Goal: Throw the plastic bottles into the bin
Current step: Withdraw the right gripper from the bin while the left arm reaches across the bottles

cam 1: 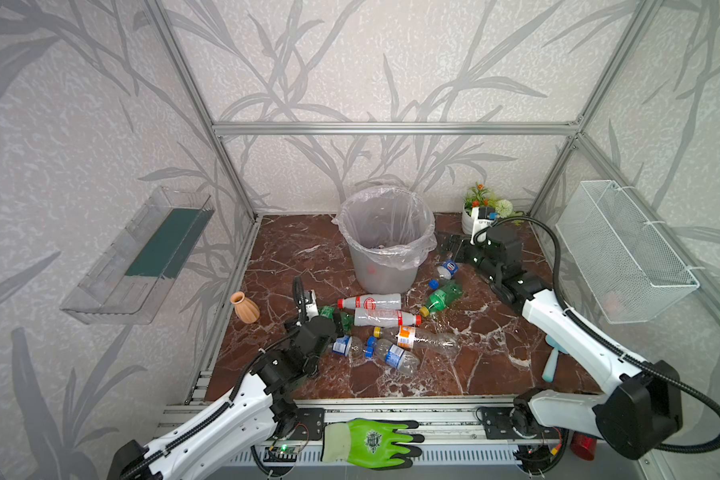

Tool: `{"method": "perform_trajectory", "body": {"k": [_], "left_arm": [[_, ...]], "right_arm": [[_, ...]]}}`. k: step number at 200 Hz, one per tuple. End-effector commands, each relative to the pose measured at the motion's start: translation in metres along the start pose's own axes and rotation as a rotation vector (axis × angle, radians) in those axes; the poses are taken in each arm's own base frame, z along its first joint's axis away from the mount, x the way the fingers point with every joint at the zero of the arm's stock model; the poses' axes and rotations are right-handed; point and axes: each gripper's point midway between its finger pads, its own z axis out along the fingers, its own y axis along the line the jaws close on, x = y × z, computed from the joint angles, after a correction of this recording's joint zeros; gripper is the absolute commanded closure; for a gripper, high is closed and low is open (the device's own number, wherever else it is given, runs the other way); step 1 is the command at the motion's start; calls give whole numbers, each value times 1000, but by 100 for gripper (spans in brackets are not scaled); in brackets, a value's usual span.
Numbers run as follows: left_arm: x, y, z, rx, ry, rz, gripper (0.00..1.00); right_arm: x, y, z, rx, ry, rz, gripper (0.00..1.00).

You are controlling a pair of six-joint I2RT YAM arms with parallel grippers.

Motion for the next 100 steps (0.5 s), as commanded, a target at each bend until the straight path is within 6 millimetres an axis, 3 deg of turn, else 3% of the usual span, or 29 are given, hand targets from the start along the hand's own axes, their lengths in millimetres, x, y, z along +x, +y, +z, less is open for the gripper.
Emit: {"method": "perform_trajectory", "body": {"k": [1, 46, 75, 100], "left_arm": [[0, -24, 0, 108, 24, 58, 1], [10, -83, -13, 287, 59, 309, 1], [31, -126, -31, 453, 96, 526, 4], [56, -153, -52, 630, 141, 710, 8]], "right_arm": [[7, -17, -23, 0, -11, 17, 1], [64, -92, -47, 125, 23, 170, 1], [89, -113, -58, 159, 45, 204, 1], [97, -124, -63, 179, 56, 219, 1]]}}
